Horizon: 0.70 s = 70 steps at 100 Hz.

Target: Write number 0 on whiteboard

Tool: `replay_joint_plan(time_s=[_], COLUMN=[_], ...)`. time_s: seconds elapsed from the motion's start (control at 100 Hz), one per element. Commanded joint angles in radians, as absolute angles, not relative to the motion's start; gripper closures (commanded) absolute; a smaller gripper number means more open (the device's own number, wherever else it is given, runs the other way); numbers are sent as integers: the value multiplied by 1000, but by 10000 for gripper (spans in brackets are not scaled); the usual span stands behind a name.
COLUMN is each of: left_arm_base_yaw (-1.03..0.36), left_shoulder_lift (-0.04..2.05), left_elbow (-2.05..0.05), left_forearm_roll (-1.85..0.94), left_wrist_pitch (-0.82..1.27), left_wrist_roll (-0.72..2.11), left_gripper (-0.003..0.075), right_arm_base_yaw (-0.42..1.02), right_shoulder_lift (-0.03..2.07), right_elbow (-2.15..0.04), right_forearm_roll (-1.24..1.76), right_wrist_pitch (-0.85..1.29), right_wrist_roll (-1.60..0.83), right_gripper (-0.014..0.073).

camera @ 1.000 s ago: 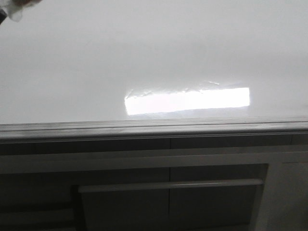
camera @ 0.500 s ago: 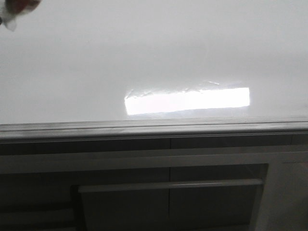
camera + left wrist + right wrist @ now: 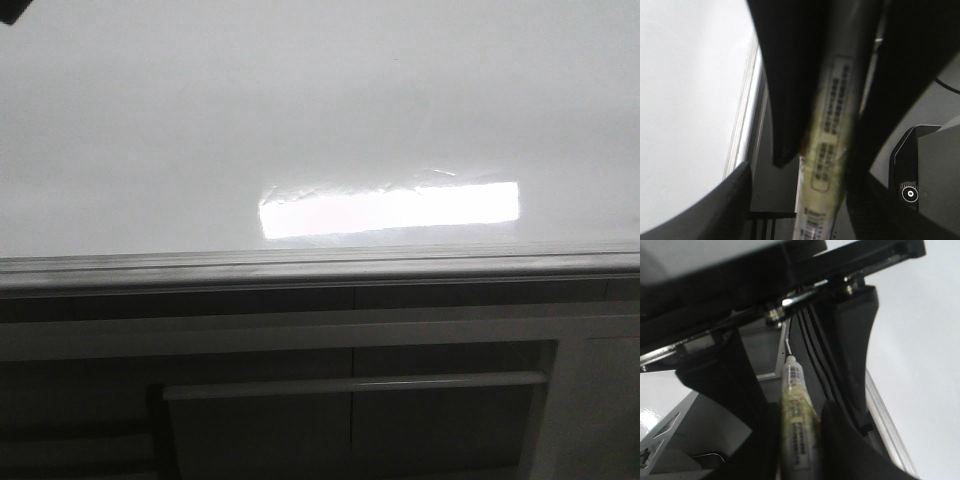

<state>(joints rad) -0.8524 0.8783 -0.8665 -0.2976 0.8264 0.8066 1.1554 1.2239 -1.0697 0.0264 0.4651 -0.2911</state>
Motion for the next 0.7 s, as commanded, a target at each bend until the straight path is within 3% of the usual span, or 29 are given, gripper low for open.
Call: replay_joint_plan(time_s=[0.0, 0.26, 0.53, 0.69], left_arm_base_yaw=[-860, -860, -860, -860], left_shoulder_lift=[839, 652, 422, 271], left_elbow=[-901, -901, -852, -762], left_forearm_roll=[-353, -337, 10, 181], left_wrist_pitch=[738, 683, 655, 583], left_wrist_roll=[791, 654, 142, -63], left_gripper=[278, 293, 566, 659], right_arm_base_yaw=[1157, 1078, 875, 802], right_shoulder_lift=[1206, 1169, 998, 879], right_elbow=[-1106, -1097, -910, -717], right_forearm_roll=[36, 30, 29, 31], right_wrist_pitch=[400, 442, 346, 176], right_wrist_roll=[-289, -236, -219, -219], right_gripper=[669, 648, 648, 648])
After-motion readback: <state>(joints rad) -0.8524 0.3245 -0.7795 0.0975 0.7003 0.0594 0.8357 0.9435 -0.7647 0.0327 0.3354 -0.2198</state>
